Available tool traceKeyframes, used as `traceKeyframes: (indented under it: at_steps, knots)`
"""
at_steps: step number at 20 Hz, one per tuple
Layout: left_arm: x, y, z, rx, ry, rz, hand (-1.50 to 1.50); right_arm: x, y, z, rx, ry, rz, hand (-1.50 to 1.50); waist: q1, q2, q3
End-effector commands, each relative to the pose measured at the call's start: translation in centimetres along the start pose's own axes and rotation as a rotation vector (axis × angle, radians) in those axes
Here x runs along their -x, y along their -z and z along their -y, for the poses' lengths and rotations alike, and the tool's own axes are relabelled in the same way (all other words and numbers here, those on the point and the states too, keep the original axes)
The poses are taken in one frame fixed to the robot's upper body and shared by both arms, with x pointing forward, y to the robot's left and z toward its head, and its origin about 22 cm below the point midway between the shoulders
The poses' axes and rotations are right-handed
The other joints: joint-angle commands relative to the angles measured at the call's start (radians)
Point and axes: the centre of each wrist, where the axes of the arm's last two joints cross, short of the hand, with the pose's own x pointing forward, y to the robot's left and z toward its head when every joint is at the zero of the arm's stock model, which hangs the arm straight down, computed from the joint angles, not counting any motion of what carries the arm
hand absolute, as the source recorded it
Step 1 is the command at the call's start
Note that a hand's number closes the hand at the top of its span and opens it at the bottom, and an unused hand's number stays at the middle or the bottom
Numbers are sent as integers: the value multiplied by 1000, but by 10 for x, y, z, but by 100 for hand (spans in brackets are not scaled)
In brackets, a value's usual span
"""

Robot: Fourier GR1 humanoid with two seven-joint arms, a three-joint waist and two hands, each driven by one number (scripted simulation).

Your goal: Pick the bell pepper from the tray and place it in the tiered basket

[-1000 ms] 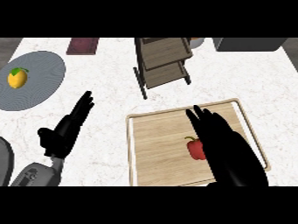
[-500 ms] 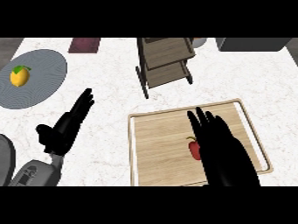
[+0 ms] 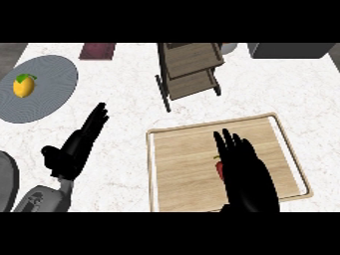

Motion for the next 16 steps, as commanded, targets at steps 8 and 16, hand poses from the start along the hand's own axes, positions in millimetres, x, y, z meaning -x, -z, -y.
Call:
traceKeyframes:
  at_steps: [8,16]
  knots:
    - [0,11,-16,5,3,-22,0,16,27,-28,-38,3,-180,-150,-1,1,0]
    - [14,4,0,5,1,-17,0,48,48,-48,-63,-4,-179,-150,0,2,0]
